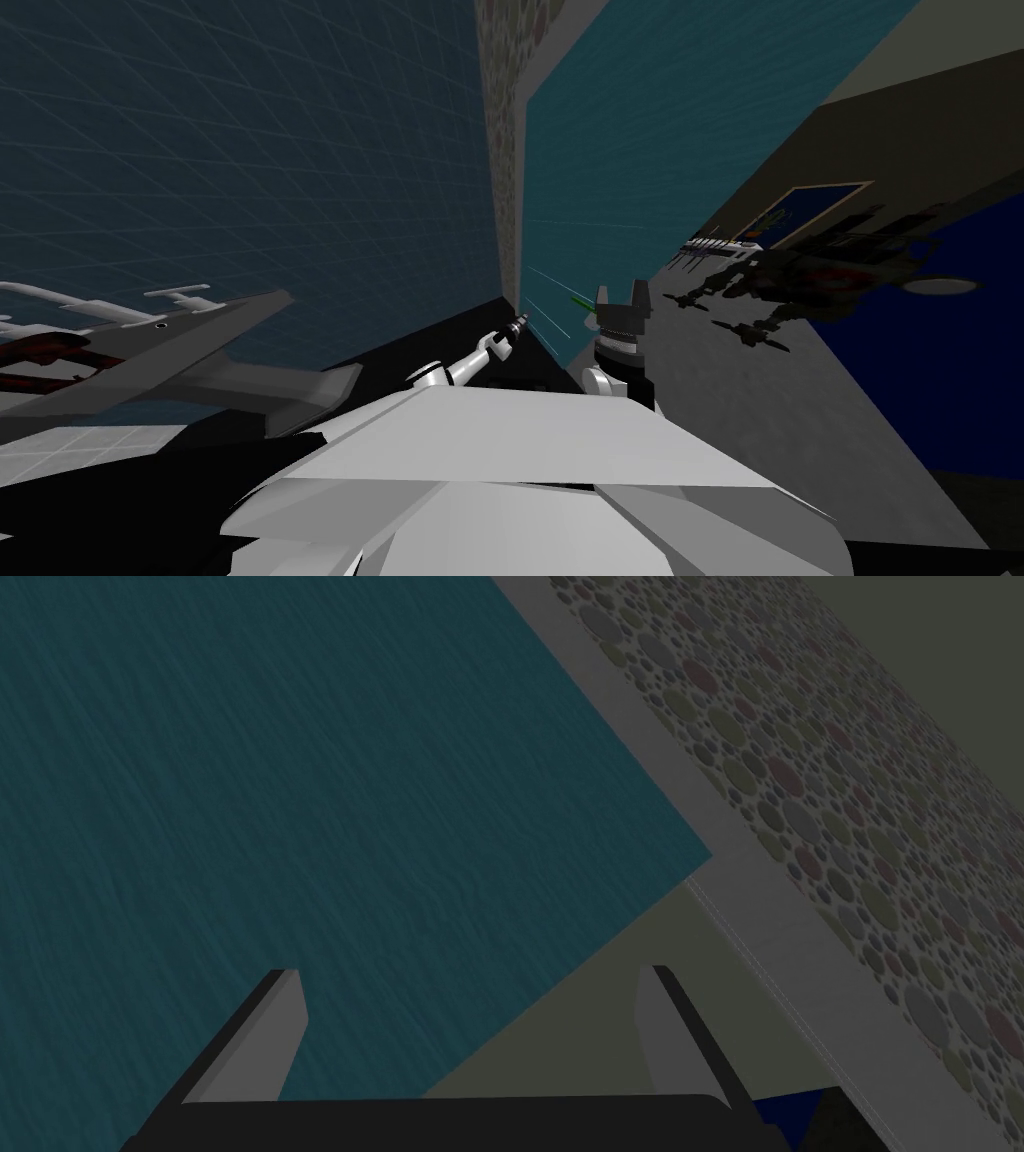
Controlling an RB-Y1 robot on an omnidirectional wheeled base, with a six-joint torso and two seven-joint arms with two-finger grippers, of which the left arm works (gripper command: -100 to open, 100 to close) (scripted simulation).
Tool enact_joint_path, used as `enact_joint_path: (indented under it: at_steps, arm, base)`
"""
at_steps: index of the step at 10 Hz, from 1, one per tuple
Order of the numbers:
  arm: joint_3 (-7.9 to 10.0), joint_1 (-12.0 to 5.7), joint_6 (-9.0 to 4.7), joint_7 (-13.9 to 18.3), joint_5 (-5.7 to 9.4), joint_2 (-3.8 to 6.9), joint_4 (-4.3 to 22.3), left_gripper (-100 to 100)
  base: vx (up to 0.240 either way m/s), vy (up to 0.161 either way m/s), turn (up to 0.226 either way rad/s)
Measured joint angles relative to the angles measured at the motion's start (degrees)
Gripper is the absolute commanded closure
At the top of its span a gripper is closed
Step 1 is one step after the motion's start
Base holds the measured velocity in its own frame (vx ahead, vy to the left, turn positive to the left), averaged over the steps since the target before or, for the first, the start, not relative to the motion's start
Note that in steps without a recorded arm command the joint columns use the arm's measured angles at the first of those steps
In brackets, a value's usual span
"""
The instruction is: Pull the door open
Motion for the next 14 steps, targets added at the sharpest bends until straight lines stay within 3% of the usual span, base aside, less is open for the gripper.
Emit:
enact_joint_path:
  at_steps: [4, 6, 14]
  arm:
    - [-0.91, -0.54, 0.2, 0.3, 0.43, -0.56, -1.5, -100]
    - [-1.33, -1.14, 0.07, 0.4, 0.62, -1.33, -1.5, -100]
    - [-2.55, -1.85, 0.0, 0.8, 1.26, -2.39, -3.3, -100]
  base:
    - [0.08, -0.179, 0.048]
    - [0.044, -0.199, 0.052]
    - [0.025, -0.227, 0.042]
